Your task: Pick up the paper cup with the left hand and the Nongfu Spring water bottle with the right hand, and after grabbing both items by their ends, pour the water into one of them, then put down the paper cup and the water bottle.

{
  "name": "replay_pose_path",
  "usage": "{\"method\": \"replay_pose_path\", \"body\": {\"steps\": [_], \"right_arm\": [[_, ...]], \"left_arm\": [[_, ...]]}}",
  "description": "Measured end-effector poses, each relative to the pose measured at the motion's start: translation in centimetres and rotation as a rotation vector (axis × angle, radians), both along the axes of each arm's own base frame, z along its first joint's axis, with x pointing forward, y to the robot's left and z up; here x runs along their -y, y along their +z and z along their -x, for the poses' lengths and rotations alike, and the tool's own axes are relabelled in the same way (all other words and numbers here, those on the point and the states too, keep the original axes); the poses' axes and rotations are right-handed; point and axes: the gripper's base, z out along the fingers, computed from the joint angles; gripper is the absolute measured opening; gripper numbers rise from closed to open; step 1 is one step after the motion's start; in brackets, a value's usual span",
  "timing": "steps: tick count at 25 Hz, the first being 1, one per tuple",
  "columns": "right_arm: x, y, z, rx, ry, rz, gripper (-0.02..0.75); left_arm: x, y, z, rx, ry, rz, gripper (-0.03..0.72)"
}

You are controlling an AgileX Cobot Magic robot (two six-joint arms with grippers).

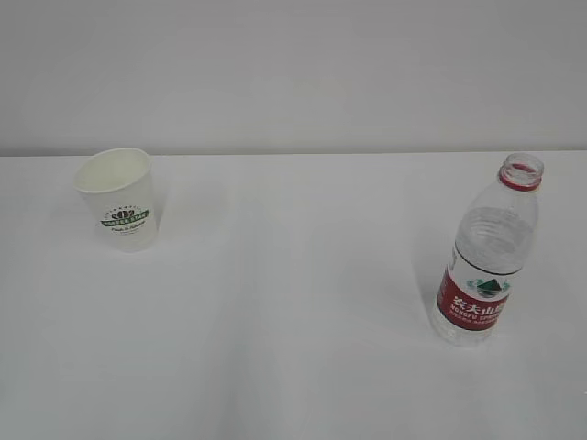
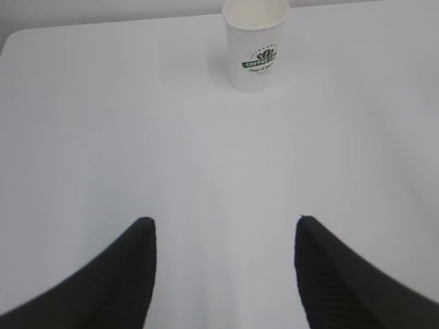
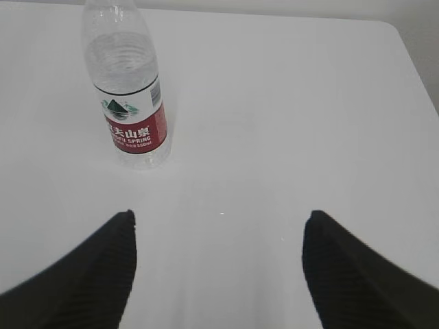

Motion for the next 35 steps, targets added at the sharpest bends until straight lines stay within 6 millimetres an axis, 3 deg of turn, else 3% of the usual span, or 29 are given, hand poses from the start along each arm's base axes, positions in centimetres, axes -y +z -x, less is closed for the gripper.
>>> {"method": "replay_pose_path", "body": {"steps": [19,26,35], "right_arm": [[-0.3,0.8,-0.2,0.065,-0.012,-0.079,0.568],[-0.1,1.7,-2.1,0.082,-0.020,-0.086,0.568],[0.1,2.6,-4.1,0.125,-0.030,-0.090,0.568]], "left_arm": [[0.2,0.1,0.0,0.008,-0.010,0.017,0.461],[0.2,0.1,-0.2,0.000,-0.010,0.016,0.456],[0.3,0.1,-2.1,-0.115,-0.009,0.008,0.445]]}}
